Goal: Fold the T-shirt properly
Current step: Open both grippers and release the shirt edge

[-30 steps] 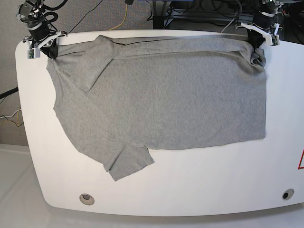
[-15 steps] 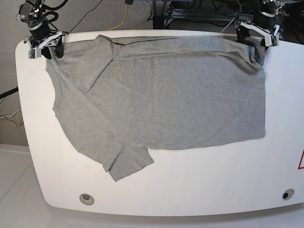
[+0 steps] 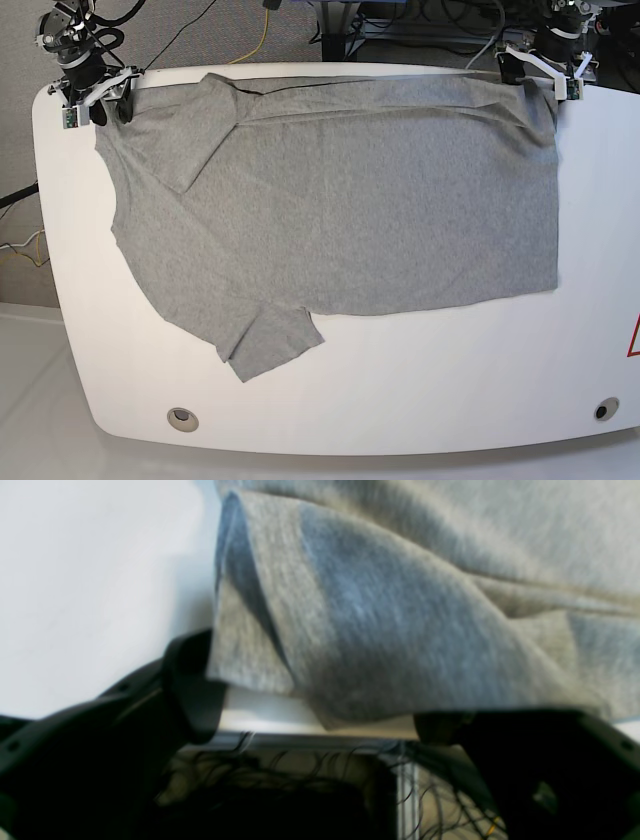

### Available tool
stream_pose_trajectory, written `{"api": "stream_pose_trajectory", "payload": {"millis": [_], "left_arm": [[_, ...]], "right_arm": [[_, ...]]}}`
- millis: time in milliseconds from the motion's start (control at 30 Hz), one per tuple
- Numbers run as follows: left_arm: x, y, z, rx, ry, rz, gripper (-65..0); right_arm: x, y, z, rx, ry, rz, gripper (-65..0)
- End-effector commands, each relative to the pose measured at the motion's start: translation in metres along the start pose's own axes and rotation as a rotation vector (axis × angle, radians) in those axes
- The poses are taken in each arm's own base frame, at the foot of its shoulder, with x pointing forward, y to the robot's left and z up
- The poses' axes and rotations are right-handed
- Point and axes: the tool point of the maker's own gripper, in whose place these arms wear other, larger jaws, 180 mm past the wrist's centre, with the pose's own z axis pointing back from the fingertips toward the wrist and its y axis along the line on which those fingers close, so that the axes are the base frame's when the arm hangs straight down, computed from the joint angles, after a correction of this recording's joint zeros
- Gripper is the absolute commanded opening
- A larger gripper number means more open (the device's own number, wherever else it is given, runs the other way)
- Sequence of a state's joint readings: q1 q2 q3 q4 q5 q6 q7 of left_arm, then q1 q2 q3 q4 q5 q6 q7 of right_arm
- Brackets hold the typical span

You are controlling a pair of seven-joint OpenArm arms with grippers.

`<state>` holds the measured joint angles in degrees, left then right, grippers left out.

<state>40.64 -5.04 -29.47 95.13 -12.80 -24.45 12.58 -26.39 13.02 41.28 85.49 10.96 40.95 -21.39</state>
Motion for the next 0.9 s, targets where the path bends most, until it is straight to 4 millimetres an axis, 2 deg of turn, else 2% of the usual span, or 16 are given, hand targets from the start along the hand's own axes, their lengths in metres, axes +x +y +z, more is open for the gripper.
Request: {"api": "stream_pose_trajectory", "payload": {"millis": [0,133,267,867], "left_arm": [[-0.030,0.001,0.010,0.015,0.153,-0.034,-12.8],[-0.021,0.000,0.013,0.016,0.153,-0.054,-12.8],[-0.013,0.011,0.018,0.052,0.144,-0.060,-12.8],[0.000,0.031,0.026,0.109,0.117,-0.064,-12.8]], "right_arm": [[-0.031,-0.010,0.006,-0.041,0.163,0.045,-36.8],[-0.029,-0.011,0.005,-0.043,0.159,0.048,-36.8],[-0.029,-0.011,0.005,-0.043,0.159,0.048,-36.8],[-0.014,-0.010,0.003,-0.044,0.126,0.065,-36.8]]}}
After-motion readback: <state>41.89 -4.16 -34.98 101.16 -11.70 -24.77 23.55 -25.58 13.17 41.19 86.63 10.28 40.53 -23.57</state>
